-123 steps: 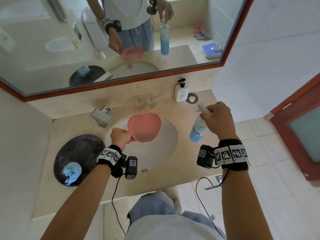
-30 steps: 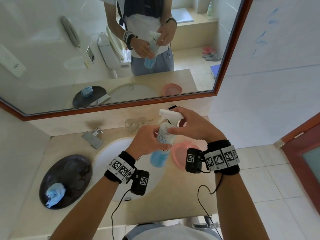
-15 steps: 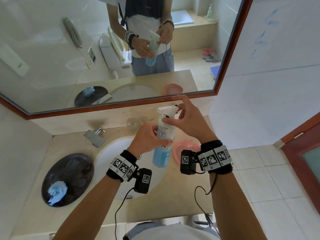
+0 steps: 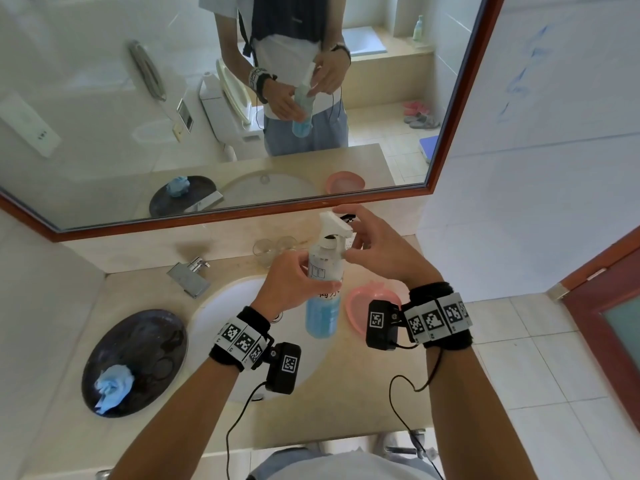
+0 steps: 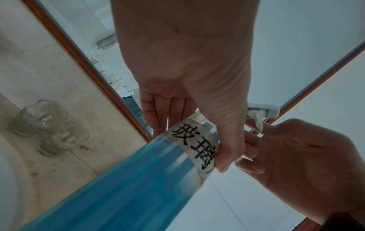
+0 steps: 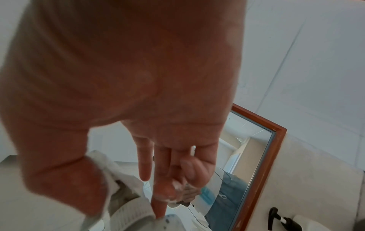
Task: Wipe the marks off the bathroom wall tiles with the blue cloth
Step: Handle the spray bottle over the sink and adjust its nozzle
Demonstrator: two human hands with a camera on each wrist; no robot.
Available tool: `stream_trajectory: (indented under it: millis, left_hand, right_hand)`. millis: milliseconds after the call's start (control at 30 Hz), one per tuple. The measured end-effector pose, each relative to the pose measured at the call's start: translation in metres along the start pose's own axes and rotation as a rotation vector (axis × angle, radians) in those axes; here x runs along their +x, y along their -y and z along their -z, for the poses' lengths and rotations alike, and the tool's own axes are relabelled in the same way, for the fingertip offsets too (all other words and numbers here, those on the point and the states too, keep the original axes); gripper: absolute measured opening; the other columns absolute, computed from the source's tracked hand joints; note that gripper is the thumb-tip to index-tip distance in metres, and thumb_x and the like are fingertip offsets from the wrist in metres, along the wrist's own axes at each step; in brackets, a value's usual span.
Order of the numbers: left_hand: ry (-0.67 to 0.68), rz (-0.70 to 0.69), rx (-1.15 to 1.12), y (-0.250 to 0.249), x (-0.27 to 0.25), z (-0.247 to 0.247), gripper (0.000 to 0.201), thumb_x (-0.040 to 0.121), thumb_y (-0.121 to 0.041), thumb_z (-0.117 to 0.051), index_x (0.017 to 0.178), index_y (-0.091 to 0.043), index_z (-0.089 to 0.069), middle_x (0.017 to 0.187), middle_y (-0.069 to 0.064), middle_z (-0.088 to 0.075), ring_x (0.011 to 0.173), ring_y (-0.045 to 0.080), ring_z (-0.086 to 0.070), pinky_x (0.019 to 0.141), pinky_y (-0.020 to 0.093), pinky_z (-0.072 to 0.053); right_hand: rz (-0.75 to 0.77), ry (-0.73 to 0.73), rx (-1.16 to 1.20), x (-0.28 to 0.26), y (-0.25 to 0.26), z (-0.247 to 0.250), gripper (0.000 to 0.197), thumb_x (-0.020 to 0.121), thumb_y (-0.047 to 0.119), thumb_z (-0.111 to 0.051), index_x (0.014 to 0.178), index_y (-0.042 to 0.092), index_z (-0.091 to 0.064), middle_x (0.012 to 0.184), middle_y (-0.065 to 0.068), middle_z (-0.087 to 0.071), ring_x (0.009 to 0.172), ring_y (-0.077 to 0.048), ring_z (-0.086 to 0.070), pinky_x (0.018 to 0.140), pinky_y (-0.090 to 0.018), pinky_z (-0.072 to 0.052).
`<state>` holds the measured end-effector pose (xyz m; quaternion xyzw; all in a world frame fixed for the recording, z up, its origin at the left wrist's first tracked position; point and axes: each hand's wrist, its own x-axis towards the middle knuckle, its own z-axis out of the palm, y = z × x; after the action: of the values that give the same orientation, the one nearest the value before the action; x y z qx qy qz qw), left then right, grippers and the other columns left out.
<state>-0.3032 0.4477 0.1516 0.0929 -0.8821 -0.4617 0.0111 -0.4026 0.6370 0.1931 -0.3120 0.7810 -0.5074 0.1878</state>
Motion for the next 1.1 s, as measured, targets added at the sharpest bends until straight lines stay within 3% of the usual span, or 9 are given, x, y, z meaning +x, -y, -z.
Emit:
stream_trajectory:
  millis: [100, 200, 333, 467, 533, 667, 900, 1000, 1100]
  left_hand:
    - [-0.005, -0.007, 0.014, 0.002, 0.001, -0.001, 0.045, 0.071, -0.035, -0.095, 0.111, -0.025, -0.077, 0.102, -0.011, -0.079, 0.086, 0.0, -0.075, 0.08, 0.026, -0.064]
    - [-0.006, -0.005, 0.06, 0.0, 0.003, -0.003, 0.039, 0.072, -0.037, -0.095, 0.104, -0.028, -0.075, 0.095, -0.015, -0.077, 0.081, -0.004, -0.073, 0.075, 0.02, -0.062]
    - [-0.015, -0.006, 0.061, -0.001, 0.005, -0.003, 0.039, 0.072, -0.036, -0.094, 0.104, -0.031, -0.073, 0.088, -0.021, -0.071, 0.079, -0.009, -0.07, 0.069, 0.01, -0.056]
    - [0.013, -0.032, 0.063, -0.004, 0.007, 0.0, 0.038, 0.073, -0.035, -0.093, 0.104, -0.031, -0.072, 0.092, -0.019, -0.073, 0.083, -0.006, -0.071, 0.073, 0.014, -0.058]
    - [0.044, -0.06, 0.056, -0.004, 0.01, 0.001, 0.044, 0.073, -0.035, -0.094, 0.111, -0.024, -0.076, 0.097, -0.017, -0.075, 0.084, -0.003, -0.072, 0.074, 0.015, -0.06]
    - [0.076, -0.086, 0.056, 0.0, 0.016, -0.001, 0.049, 0.073, -0.034, -0.094, 0.116, -0.02, -0.076, 0.102, -0.015, -0.076, 0.089, -0.003, -0.072, 0.075, 0.016, -0.06]
    - [0.059, -0.048, 0.157, 0.013, 0.021, -0.025, 0.052, 0.071, -0.043, -0.093, 0.116, -0.026, -0.074, 0.104, -0.016, -0.074, 0.09, -0.002, -0.07, 0.076, 0.019, -0.061]
    - [0.052, -0.004, 0.201, 0.024, 0.022, -0.039, 0.05, 0.071, -0.044, -0.093, 0.113, -0.026, -0.073, 0.103, -0.012, -0.075, 0.09, 0.005, -0.072, 0.077, 0.026, -0.063]
    - [0.069, 0.018, 0.286, 0.03, 0.022, -0.051, 0.048, 0.07, -0.047, -0.092, 0.108, -0.025, -0.071, 0.098, -0.011, -0.074, 0.086, 0.006, -0.07, 0.077, 0.027, -0.063]
  right_hand:
    - [-0.014, 0.006, 0.029, -0.001, 0.007, -0.002, 0.065, 0.088, 0.031, -0.074, 0.144, 0.038, -0.042, 0.117, 0.006, -0.069, 0.084, -0.009, -0.061, 0.08, -0.027, -0.05]
    - [-0.01, -0.102, -0.021, 0.001, 0.013, -0.008, 0.078, 0.084, 0.049, -0.082, 0.147, 0.035, -0.039, 0.114, 0.012, -0.066, 0.098, -0.005, -0.066, 0.084, -0.021, -0.056]
    - [0.001, -0.204, -0.044, 0.005, 0.007, -0.008, 0.08, 0.079, 0.036, -0.09, 0.143, 0.031, -0.043, 0.113, 0.007, -0.068, 0.095, -0.006, -0.069, 0.082, -0.028, -0.061]
    - [0.035, -0.266, 0.026, 0.002, 0.006, -0.004, 0.075, 0.077, 0.024, -0.092, 0.138, 0.025, -0.049, 0.112, 0.009, -0.068, 0.081, 0.004, -0.065, 0.068, -0.016, -0.054]
    - [0.049, -0.317, 0.08, 0.0, 0.008, -0.002, 0.068, 0.077, 0.019, -0.091, 0.132, 0.025, -0.052, 0.108, 0.009, -0.067, 0.078, -0.001, -0.063, 0.065, -0.015, -0.051]
    - [0.08, -0.432, 0.221, -0.006, 0.009, 0.013, 0.062, 0.078, 0.01, -0.089, 0.129, 0.018, -0.054, 0.116, 0.005, -0.064, 0.089, -0.007, -0.067, 0.07, -0.017, -0.053]
    - [0.049, -0.763, 0.45, -0.025, -0.012, 0.049, 0.058, 0.08, 0.017, -0.089, 0.128, 0.022, -0.059, 0.121, -0.003, -0.068, 0.103, -0.022, -0.071, 0.086, -0.035, -0.06]
    - [0.004, -0.957, 0.55, -0.035, -0.03, 0.066, 0.056, 0.079, 0.018, -0.09, 0.126, 0.023, -0.061, 0.121, -0.011, -0.067, 0.104, -0.027, -0.07, 0.082, -0.031, -0.06]
    - [-0.05, -1.067, 0.492, -0.046, -0.054, 0.078, 0.058, 0.076, 0.027, -0.089, 0.126, 0.02, -0.061, 0.12, -0.013, -0.066, 0.098, -0.021, -0.068, 0.077, -0.025, -0.056]
